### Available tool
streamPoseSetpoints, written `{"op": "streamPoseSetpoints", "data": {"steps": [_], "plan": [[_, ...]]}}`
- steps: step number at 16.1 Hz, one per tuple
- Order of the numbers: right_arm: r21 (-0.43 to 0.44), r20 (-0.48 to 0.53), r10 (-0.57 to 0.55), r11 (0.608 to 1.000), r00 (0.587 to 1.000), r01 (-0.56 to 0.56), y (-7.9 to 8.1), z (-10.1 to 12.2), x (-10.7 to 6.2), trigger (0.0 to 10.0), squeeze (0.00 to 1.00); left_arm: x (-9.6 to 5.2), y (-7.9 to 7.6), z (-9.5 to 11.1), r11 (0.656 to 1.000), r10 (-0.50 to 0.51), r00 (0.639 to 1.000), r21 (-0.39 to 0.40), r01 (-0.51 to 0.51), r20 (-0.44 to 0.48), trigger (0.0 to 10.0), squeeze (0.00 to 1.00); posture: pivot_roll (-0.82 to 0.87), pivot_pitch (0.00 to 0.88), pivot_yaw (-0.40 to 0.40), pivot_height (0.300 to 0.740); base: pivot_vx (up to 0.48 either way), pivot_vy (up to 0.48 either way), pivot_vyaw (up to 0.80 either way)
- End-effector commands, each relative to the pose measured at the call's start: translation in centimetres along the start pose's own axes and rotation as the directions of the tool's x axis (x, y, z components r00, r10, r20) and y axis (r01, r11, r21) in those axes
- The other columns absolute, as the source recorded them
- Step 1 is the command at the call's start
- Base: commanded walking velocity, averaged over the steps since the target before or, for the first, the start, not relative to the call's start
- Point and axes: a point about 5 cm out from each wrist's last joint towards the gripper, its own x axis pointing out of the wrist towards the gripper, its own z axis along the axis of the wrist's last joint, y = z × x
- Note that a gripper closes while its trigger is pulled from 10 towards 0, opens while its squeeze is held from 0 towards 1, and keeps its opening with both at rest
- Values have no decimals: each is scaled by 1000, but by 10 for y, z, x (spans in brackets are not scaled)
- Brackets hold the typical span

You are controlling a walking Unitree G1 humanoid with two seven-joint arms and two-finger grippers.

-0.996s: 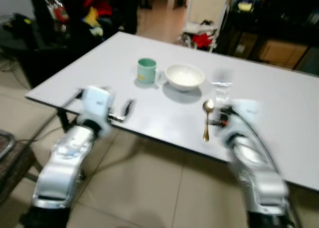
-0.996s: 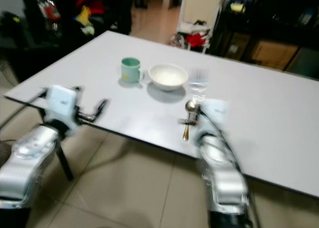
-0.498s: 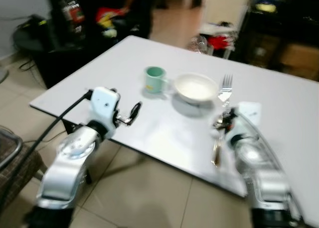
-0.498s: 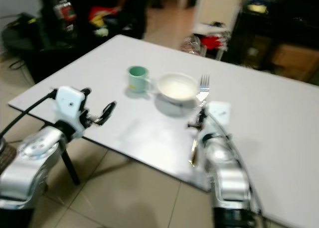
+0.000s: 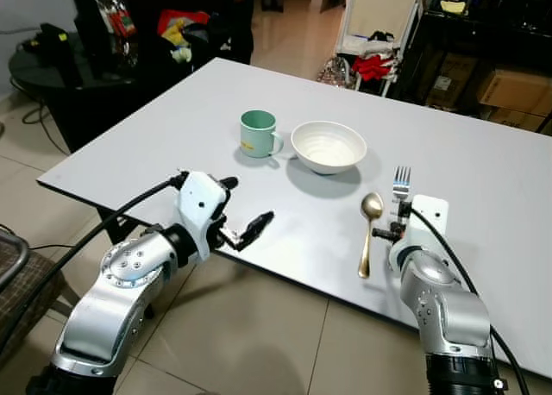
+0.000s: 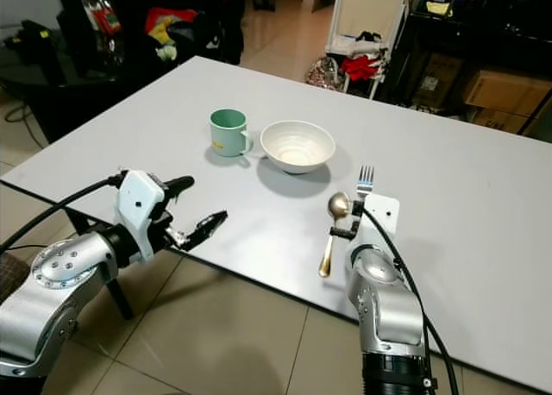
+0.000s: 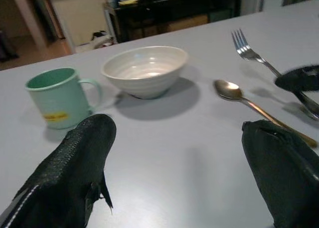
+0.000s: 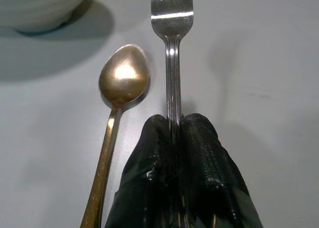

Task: Setting the table

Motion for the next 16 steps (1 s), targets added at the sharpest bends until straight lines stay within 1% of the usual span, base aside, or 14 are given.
{"op": "streamPoseSetpoints", "data": {"steps": [1, 3, 4, 6, 8, 10, 12, 14, 16], "plan": [[17, 14, -22, 1000, 1000, 22, -4, 6, -2, 10000, 0, 0, -2, 4, 1000, -23, 1000, 13, 23, 3, 10000, 0, 116, 0, -40, 740, 0, 0, 0], [50, -27, -47, 998, 999, 48, -8, 1, 2, 10000, 0, 0, -7, 3, 996, -90, 996, 0, 90, -8, 10000, 0, 114, 0, -35, 740, 0, 0, 0], [63, -41, -36, 997, 999, 38, -8, 0, 4, 10000, 0, -1, -10, 3, 992, -126, 992, -5, 126, -15, 10000, 0, 114, 0, -34, 740, 0, 0, 0], [79, -62, -15, 997, 998, 20, -6, -1, 6, 10000, 0, -2, -12, 2, 987, -163, 986, -12, 162, -27, 10000, 0, 114, 0, -34, 740, 0, 0, 0], [138, -128, 34, 990, 991, -16, 2, -4, 7, 10000, 0, -6, -17, 0, 974, -227, 973, -18, 226, -51, 10000, 0, 118, 0, -40, 740, 0, 0, 0], [165, -159, 43, 986, 986, -16, 4, -7, 6, 10000, 0, -7, -18, -1, 969, -248, 967, -28, 246, -61, 10000, 0, 122, 0, -46, 740, 0, 0, 0], [228, -204, 55, 974, 977, -7, 6, -12, 6, 10000, 0, -10, -22, -1, 955, -295, 953, -58, 292, -67, 10000, 0, 127, 0, -49, 740, 0, 0, 0], [245, -224, 55, 970, 973, 2, 7, -13, 7, 10000, 0, -12, -25, -1, 942, -335, 939, -66, 330, -78, 10000, 0, 128, 0, -47, 740, 0, 0, 0], [255, -241, 66, 967, 968, -3, 8, -14, 6, 10000, 0, -13, -24, -1, 940, -340, 937, -68, 336, -82, 10000, 0, 128, 0, -43, 740, 0, 0, 0]]}}
